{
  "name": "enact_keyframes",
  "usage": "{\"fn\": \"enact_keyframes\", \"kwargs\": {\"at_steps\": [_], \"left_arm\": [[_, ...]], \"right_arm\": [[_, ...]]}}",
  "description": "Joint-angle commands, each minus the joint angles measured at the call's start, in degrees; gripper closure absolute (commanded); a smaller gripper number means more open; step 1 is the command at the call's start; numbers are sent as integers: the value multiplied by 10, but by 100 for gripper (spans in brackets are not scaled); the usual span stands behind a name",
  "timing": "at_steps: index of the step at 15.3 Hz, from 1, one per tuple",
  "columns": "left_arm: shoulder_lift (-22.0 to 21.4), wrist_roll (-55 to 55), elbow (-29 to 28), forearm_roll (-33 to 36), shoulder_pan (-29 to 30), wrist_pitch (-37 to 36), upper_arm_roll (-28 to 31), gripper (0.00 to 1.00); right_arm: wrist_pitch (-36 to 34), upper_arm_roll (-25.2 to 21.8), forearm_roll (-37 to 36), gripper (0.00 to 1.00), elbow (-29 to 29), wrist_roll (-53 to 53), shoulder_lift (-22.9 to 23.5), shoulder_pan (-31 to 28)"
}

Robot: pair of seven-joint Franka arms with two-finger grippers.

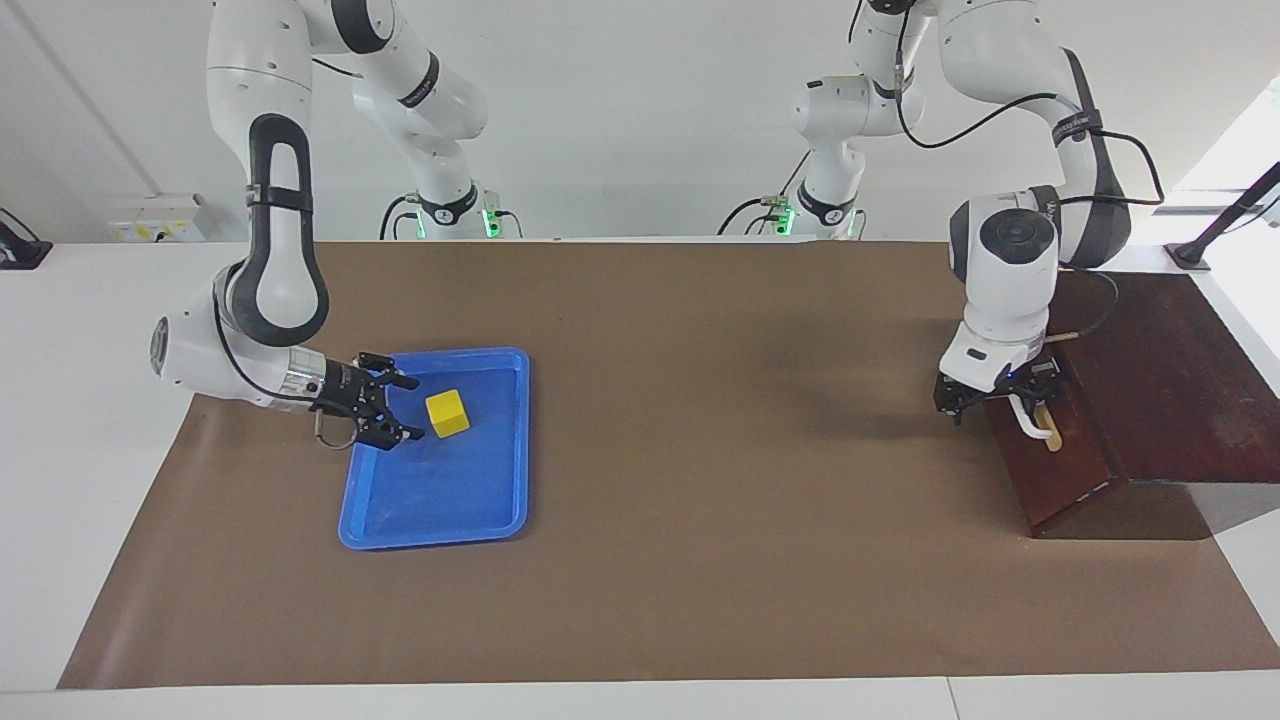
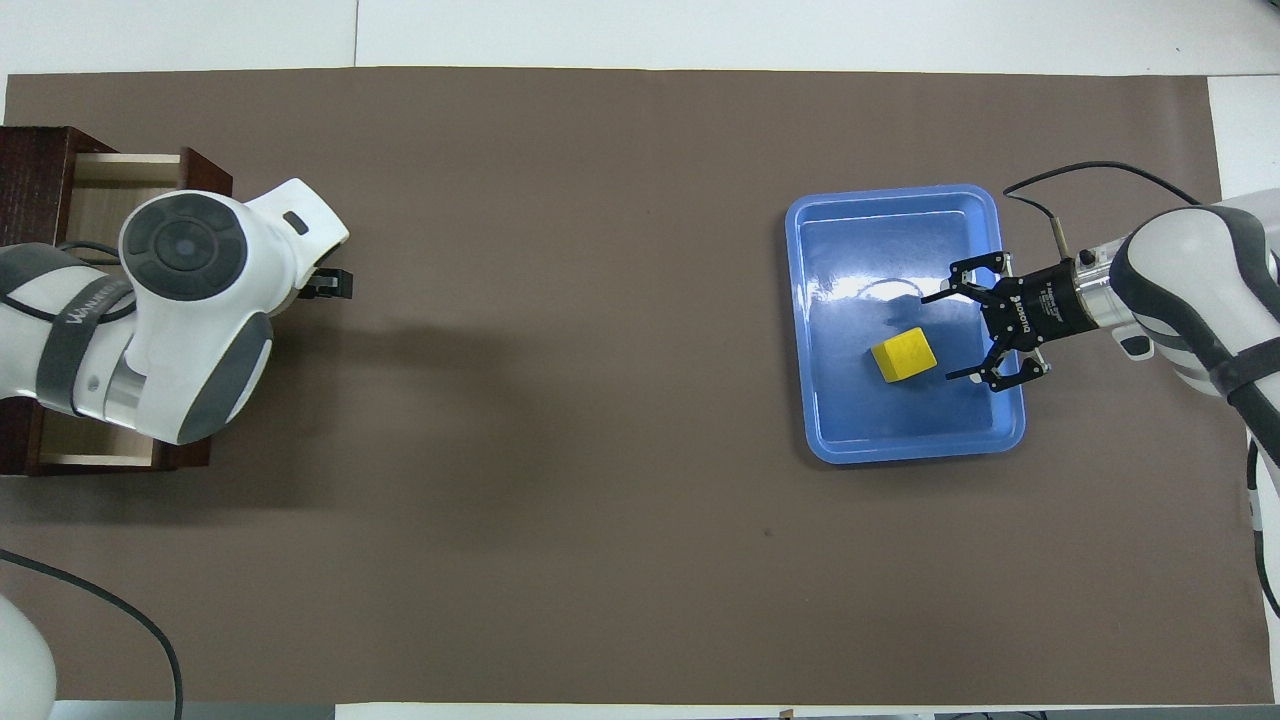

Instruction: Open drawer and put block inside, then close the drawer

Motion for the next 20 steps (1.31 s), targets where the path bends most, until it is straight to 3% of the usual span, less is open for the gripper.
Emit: {"fn": "enact_keyframes", "kwargs": {"at_steps": [1, 6, 10, 15, 16, 17, 20], "left_arm": [[-1, -40, -7, -34, -41, -8, 3, 0], [3, -46, 17, -56, -48, -34, 3, 0], [19, -55, 169, -142, -53, -205, 3, 0], [-6, -299, 183, -234, -54, -226, 2, 0], [-8, -346, 178, -238, -58, -225, 1, 0], [-11, -409, 176, -239, -76, -225, 2, 0], [-12, -545, 174, -239, -95, -226, 2, 0]], "right_arm": [[16, 3, -2, 0, 6, -10, 11, 8], [19, 3, -6, 0, -4, -31, 11, 15], [18, 3, -14, 0, -8, -42, 10, 15], [16, 3, -24, 0, -8, -54, 10, 16], [17, 3, -25, 4, -8, -57, 10, 16], [17, 3, -25, 14, -8, -58, 10, 16], [17, 3, -25, 61, -13, -57, 9, 16]]}}
